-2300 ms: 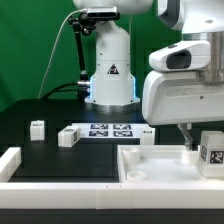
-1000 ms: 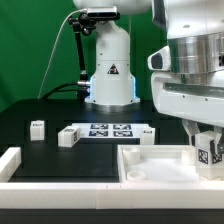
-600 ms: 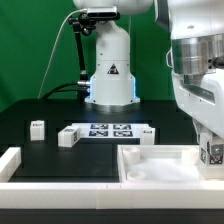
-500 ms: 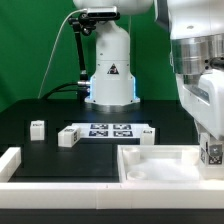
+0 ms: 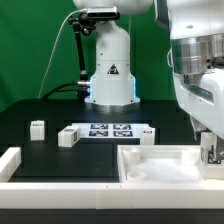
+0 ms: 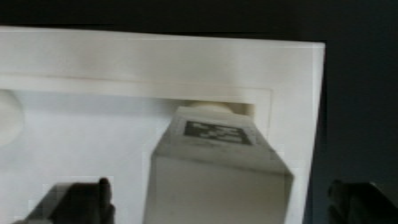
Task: Assemble one leg
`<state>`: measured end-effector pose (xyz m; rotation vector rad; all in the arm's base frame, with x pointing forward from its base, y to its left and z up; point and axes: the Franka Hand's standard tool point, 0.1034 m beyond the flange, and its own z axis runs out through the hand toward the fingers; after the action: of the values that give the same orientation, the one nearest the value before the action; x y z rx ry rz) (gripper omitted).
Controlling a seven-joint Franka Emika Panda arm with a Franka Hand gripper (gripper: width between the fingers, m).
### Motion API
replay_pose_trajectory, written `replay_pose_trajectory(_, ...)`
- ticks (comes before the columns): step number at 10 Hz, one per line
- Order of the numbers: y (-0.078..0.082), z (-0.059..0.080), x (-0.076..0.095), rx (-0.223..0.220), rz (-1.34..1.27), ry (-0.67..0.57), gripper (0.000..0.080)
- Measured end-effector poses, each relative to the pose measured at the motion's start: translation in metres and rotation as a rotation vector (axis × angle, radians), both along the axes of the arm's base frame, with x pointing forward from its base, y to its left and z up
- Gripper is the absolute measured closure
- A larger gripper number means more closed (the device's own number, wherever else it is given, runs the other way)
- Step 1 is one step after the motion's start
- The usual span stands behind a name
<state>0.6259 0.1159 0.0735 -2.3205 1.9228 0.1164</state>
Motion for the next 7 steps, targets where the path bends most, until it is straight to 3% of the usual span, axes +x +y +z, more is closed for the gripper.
replay_pose_trajectory(2,0.003,-0.0007,-0.0006,-0.003,0.17,-0.023,0.0152)
replay_pose_trajectory(7,0.0038,-0.0006,-0.0005,-0.06,0.692,-0.079,0.015)
